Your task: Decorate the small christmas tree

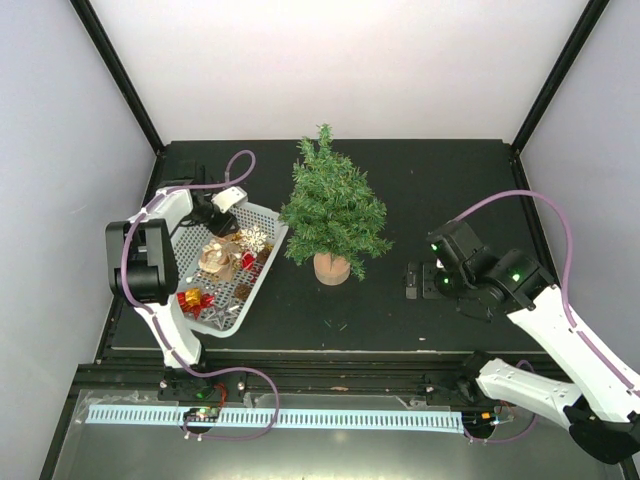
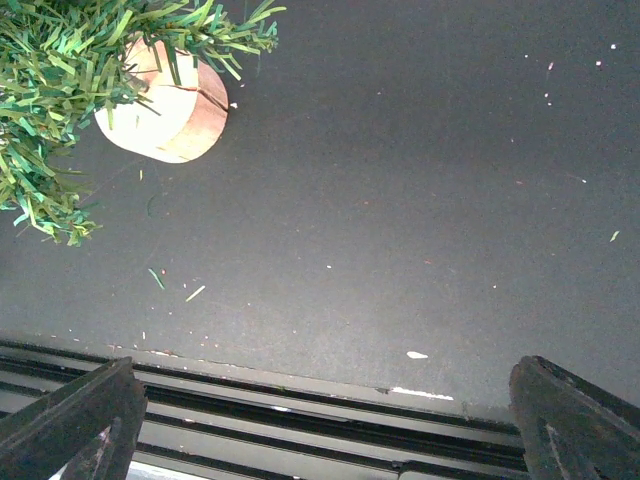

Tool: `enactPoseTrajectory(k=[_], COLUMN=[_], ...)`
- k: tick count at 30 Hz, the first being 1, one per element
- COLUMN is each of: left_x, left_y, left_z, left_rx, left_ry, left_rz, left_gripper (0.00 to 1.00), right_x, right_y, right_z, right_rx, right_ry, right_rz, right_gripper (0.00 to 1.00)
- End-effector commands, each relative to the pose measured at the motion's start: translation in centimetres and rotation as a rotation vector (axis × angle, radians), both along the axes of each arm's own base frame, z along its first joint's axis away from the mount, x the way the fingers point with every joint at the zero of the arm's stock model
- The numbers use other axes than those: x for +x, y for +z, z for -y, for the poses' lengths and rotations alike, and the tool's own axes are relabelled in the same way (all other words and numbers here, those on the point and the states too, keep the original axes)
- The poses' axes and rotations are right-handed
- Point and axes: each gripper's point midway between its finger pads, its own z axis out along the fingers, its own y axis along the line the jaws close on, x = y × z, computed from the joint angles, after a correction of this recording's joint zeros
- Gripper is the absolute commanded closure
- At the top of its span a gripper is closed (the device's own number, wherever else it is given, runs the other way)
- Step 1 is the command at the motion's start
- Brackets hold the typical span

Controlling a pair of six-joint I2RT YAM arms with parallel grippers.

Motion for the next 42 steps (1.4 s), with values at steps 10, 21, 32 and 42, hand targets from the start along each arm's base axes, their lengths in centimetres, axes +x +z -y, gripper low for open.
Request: enactPoseTrajectory(k=[10,21,32,42], left_x=[0.1,-0.7,-0.9,-2.9], left_y=[-0.8,-1.4,3.3,10.9], left_z=[1.5,2.0,2.8,2.7], left_rx=[-0.035,-0.048,-0.101,-0.092], left_ry=[-0.016,-0.030,-0.032,-0.038], left_rz=[-0.009,-0.052,0.009,0.134], left_gripper=[0.76,0.82,0.98,0.98], right_x=[0.3,0.3,0.5,0.8], right_y=[0.6,0.3,0.2,0.3], right_z=[0.0,0.0,-0.3,-0.4], right_rx=[-0.001,-0.005,-0.001,-0.008], right_ry=[0.006,0.013,0.021,0.037], right_rz=[0.018,0.017,0.020,0.035], right_gripper=[0.00,0.00,0.00,0.00])
